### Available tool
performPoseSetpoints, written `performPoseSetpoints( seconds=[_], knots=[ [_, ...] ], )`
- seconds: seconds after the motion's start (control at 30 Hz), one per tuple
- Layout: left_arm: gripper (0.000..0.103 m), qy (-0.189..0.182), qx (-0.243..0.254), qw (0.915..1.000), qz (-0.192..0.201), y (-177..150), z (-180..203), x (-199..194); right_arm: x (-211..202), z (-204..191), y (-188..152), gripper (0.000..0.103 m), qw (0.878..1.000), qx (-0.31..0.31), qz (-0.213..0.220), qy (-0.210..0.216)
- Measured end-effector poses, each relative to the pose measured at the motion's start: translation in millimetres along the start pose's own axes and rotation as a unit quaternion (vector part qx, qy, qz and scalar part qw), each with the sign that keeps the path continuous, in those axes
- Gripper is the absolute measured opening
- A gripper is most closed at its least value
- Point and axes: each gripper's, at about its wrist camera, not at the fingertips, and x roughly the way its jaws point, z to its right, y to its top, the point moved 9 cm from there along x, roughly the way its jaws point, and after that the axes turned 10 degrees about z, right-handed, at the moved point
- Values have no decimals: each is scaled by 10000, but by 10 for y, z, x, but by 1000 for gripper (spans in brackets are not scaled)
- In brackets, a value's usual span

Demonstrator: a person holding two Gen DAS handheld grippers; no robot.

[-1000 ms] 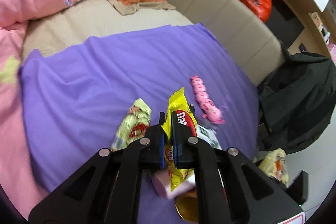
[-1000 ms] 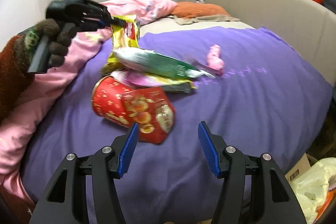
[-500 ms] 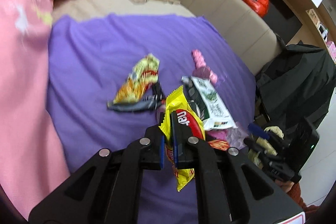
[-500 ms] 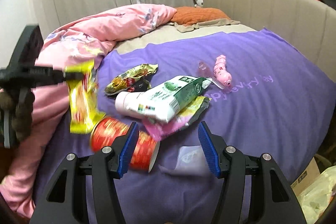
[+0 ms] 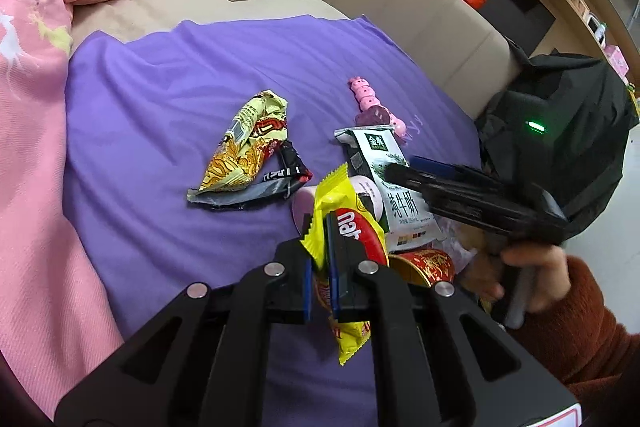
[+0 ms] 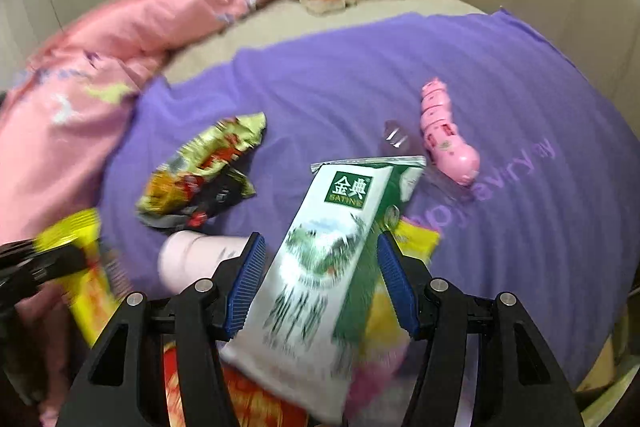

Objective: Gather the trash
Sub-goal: 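Lift the yellow wrapper with the left tool while the right tool lifts the drink carton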

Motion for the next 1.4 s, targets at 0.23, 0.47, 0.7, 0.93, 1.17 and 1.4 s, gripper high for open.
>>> performPoseSetpoints(
  seconds=[0.23,0.47,0.7,0.93,1.17,1.4],
  knots=[
    [6,75,23,9996,266,84,-23,-103,-18,43,-95,55,9974,-607,-196,-323],
    [6,192,-81,9992,353,122,-53,-69,-324,198,-318,55,9888,-1339,-251,-613],
    [6,252,52,9992,310,92,-42,-27,17,92,-112,55,9885,-1257,-596,-596],
    [6,250,27,9989,404,110,-39,-60,81,182,16,53,9905,-1042,-581,-683],
    [6,157,183,9970,739,183,103,-189,-891,85,187,52,9934,-957,579,-252],
    [6,321,618,9927,983,265,474,-326,-1688,268,138,49,9867,-741,1418,-271]
  ],
)
